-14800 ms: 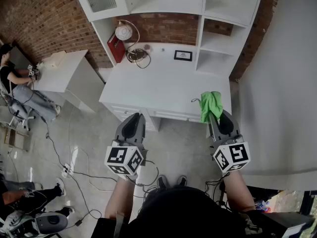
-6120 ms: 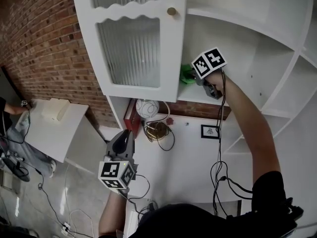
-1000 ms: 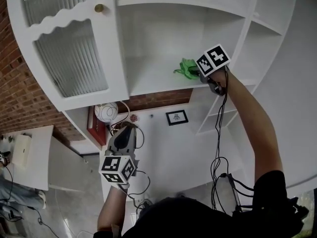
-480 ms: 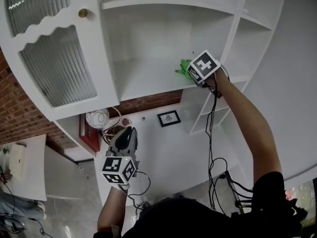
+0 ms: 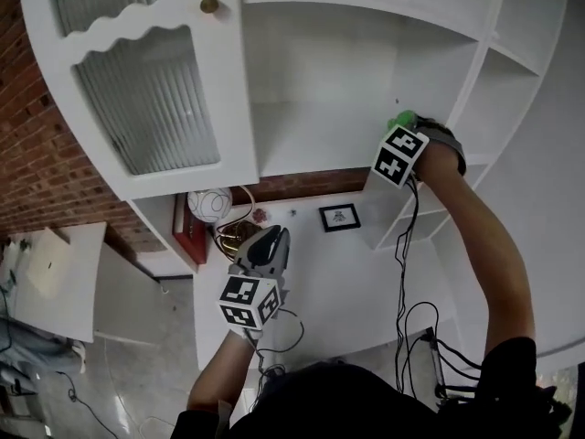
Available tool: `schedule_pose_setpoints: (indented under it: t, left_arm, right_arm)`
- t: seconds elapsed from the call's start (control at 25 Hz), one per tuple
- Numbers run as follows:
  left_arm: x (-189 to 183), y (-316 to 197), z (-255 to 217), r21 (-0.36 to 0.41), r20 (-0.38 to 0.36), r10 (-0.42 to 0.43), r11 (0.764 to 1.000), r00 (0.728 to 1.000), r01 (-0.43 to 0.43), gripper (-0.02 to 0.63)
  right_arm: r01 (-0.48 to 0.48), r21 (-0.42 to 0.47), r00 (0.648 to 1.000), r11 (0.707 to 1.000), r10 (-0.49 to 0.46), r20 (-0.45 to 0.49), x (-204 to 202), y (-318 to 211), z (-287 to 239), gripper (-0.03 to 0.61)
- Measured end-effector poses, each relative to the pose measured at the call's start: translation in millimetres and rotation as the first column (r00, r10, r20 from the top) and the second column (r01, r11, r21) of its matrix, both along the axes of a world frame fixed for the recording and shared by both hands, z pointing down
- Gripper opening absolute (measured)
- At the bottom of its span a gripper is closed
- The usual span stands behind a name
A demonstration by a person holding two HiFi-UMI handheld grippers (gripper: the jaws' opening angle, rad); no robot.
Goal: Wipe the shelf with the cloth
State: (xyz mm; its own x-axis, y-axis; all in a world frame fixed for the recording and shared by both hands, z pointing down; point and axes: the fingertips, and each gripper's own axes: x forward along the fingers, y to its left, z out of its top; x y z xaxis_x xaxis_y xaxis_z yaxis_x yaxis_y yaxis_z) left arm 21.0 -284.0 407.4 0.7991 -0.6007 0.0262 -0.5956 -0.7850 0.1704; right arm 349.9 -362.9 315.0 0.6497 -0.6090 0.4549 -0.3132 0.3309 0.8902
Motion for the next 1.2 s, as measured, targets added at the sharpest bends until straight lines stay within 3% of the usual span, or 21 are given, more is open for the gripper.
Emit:
schedule_pose_setpoints:
  t: [0.08, 0.16, 0.24, 0.28, 0.32, 0.4, 0.44, 0.52, 0.6, 0.68, 0.76, 0.88, 0.96, 1.08, 1.2]
  left_arm:
    - [-4.7, 0.3, 1.6, -0.003, 0.005, -0.007, 1.0, 1.0, 0.008, 0.046]
    - [-15.2, -1.6, 3.6, -0.01, 0.011, -0.03, 1.0, 1.0, 0.03, 0.046]
    - [-28.8, -4.7, 4.7, -0.018, 0.013, -0.065, 0.998, 0.998, 0.065, 0.046]
    - [-35.9, -5.3, 4.8, -0.021, 0.014, -0.084, 0.996, 0.996, 0.085, 0.046]
    - [-42.8, -4.9, 5.0, -0.023, 0.015, -0.104, 0.994, 0.995, 0.104, 0.046]
    - [-55.7, -1.3, 5.5, -0.022, 0.02, -0.139, 0.99, 0.99, 0.14, 0.046]
    - [-62.7, 1.0, 5.7, -0.022, 0.024, -0.159, 0.987, 0.987, 0.159, 0.046]
    - [-80.1, 5.2, 5.8, -0.022, 0.031, -0.205, 0.978, 0.978, 0.206, 0.046]
    - [-101.8, 9.7, 6.1, -0.023, 0.039, -0.259, 0.965, 0.965, 0.26, 0.046]
    - [-124.6, 15.6, 6.5, -0.024, 0.046, -0.311, 0.95, 0.949, 0.313, 0.046]
    - [-144.6, 22.5, 6.4, -0.024, 0.049, -0.357, 0.933, 0.933, 0.358, 0.046]
    - [-165.7, 32.6, 6.4, -0.022, 0.05, -0.408, 0.912, 0.912, 0.409, 0.046]
    - [-173.2, 36.6, 7.7, -0.023, 0.051, -0.426, 0.904, 0.904, 0.427, 0.046]
    - [-170.4, 39.6, 8.1, -0.021, 0.049, -0.42, 0.907, 0.906, 0.421, 0.046]
    - [-158.8, 39.9, 4.9, -0.014, 0.045, -0.392, 0.92, 0.919, 0.393, 0.046]
  right_arm:
    - [0.033, 0.038, 0.997, 0.999, -0.03, -0.07, -2.6, 0.7, -11.5, 0.084]
    - [0.114, 0.13, 0.993, 0.985, -0.109, -0.046, -24.9, -3.4, -29.6, 0.084]
    - [0.198, 0.244, 0.961, 0.949, -0.237, 0.142, -66.6, -13.0, -44.2, 0.084]
    - [0.222, 0.298, 0.903, 0.928, -0.311, 0.295, -92.7, -18.6, -48.3, 0.084]
    - [0.23, 0.345, 0.804, 0.91, -0.377, 0.46, -120.0, -23.3, -50.8, 0.084]
    - [0.211, 0.39, 0.53, 0.896, -0.44, 0.725, -171.2, -26.9, -53.8, 0.084]
    - [0.203, 0.391, 0.398, 0.898, -0.44, 0.805, -193.8, -26.9, -55.1, 0.084]
    - [0.214, 0.376, 0.194, 0.901, -0.417, 0.888, -233.6, -27.6, -57.5, 0.084]
    - [0.244, 0.355, 0.055, 0.902, -0.378, 0.924, -268.0, -29.4, -56.8, 0.084]
    - [0.281, 0.33, -0.022, 0.901, -0.338, 0.941, -298.7, -30.6, -52.3, 0.084]
    - [0.315, 0.309, -0.024, 0.897, -0.318, 0.948, -322.0, -32.4, -43.8, 0.084]
    - [0.336, 0.294, 0.054, 0.895, -0.33, 0.942, -328.2, -37.3, -32.2, 0.084]
    - [0.35, 0.269, 0.088, 0.897, -0.317, 0.944, -323.4, -37.7, -24.6, 0.084]
    - [0.376, 0.252, 0.161, 0.892, -0.331, 0.93, -317.6, -35.3, -15.2, 0.084]
    - [0.384, 0.252, 0.21, 0.888, -0.35, 0.913, -312.7, -31.6, -12.8, 0.084]
